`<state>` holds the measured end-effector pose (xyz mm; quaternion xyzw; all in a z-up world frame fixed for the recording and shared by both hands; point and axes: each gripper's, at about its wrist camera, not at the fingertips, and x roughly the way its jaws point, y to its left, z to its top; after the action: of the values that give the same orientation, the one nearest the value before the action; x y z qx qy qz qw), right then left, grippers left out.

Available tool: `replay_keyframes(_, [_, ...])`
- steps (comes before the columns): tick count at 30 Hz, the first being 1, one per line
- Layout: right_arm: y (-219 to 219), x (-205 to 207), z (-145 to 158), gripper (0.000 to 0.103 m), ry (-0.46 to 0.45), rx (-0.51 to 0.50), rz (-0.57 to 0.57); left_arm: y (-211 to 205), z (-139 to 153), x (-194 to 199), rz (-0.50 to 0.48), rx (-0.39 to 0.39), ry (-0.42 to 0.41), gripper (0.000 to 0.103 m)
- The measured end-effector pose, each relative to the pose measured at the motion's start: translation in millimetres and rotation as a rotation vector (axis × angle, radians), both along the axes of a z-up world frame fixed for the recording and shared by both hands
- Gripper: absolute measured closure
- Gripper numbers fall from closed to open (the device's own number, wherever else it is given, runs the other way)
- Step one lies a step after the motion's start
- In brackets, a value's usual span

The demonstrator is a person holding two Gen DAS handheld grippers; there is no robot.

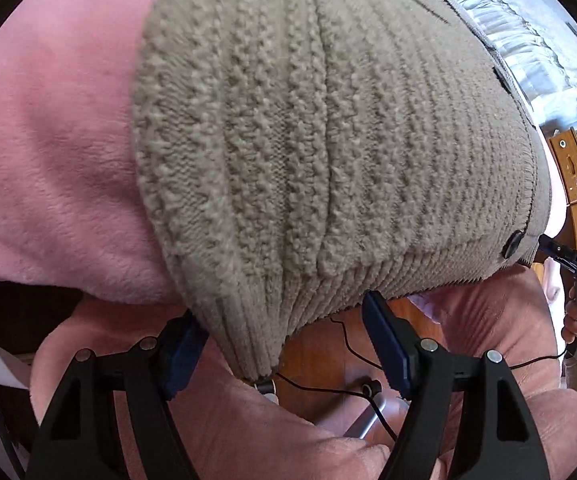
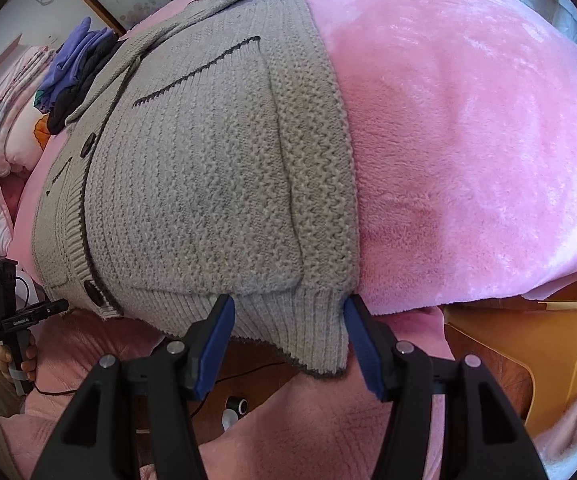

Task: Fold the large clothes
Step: 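Grasp the cardigan hem with both tools at the bed edge, then lift the hem with both tools and fold it up toward the collar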

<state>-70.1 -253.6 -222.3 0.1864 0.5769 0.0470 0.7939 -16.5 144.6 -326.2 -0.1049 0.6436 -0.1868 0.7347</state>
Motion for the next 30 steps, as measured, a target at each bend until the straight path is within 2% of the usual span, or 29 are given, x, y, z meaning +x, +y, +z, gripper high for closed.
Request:
replay_keyframes(7, [-1,5,-5,0.045,0.032,-0.012,-0.005,-8,-3,10,-0.014,-0.015,0.008,0.032])
replay_keyframes(10, [-5,5,-10,0.046,0.048,0.003,-0.013,-9,-3,11,-0.010,-0.037,0.002,0.042])
replay_keyframes(13, [-5,9,-18,0.046,0.072,0.011,-0.004,-11,-4,9,-0.005,-0.055,0.014,0.063])
replay_keyframes(14, [-5,12,-20,0.046,0.078,0.017,0.000,-13,-4,7,-0.005,-0.058,0.017,0.076])
replay_keyframes(15, [-3,14,-22,0.048,0.080,0.030,0.012,-14,-3,6,0.001,-0.060,0.021,0.085])
replay_keyframes(17, [0,15,-23,0.062,0.074,0.047,0.036,-13,-2,3,0.015,-0.063,0.021,0.090])
replay_keyframes(19, [8,14,-20,0.088,0.067,0.037,0.072,-13,3,-5,0.030,-0.067,0.023,0.092])
replay_keyframes(20, [12,12,-17,0.092,0.059,0.020,0.095,-14,3,-7,0.038,-0.071,0.030,0.093])
replay_keyframes(25, [36,0,17,0.094,-0.032,-0.094,0.167,-14,26,-22,0.072,-0.132,0.037,0.094])
replay_keyframes(28, [41,-8,48,0.095,-0.123,-0.069,0.172,-8,52,-28,0.110,-0.235,-0.009,0.094])
replay_keyframes(30, [40,-9,72,0.095,-0.192,-0.030,0.162,-3,74,-28,0.165,-0.354,-0.067,0.094])
